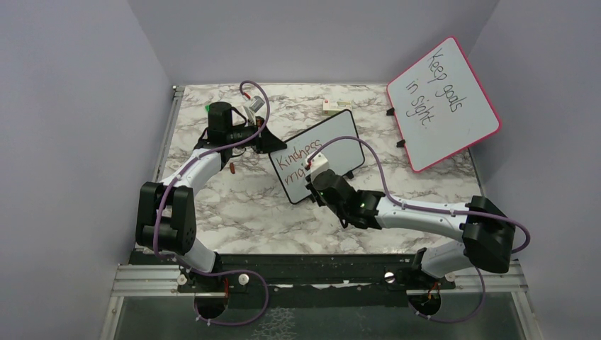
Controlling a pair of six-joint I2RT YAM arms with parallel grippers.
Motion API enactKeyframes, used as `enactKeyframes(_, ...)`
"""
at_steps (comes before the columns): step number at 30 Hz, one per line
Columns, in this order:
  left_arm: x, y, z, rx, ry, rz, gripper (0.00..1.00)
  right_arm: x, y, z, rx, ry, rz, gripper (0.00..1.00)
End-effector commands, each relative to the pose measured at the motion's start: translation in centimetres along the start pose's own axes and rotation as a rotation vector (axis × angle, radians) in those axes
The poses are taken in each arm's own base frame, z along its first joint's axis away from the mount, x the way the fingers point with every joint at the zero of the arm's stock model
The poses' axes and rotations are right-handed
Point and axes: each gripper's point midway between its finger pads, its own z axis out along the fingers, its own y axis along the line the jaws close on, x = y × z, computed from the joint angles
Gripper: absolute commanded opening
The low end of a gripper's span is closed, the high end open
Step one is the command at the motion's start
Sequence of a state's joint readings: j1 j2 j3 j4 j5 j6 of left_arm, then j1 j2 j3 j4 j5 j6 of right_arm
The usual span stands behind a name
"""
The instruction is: Write a sentence on the whiteboard
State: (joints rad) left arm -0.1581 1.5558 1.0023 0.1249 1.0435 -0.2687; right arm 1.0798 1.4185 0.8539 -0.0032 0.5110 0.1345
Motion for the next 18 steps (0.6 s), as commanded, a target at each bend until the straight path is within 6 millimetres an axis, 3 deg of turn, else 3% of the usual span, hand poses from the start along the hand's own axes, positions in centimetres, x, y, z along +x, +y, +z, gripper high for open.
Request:
enactKeyframes(1,1.1,0.4,-0.1,-0.033,0.030,-0.048,0.00,1.4,-1.1,-0.2,0.041,0.032,-0.002,0.01)
enactKeyframes(18,1.1,0.6,-0.1,-0.037,0.029,-0.050,0.00,-2.8,-1.2,-1.8,0.001,-0.118,0.062,0.01)
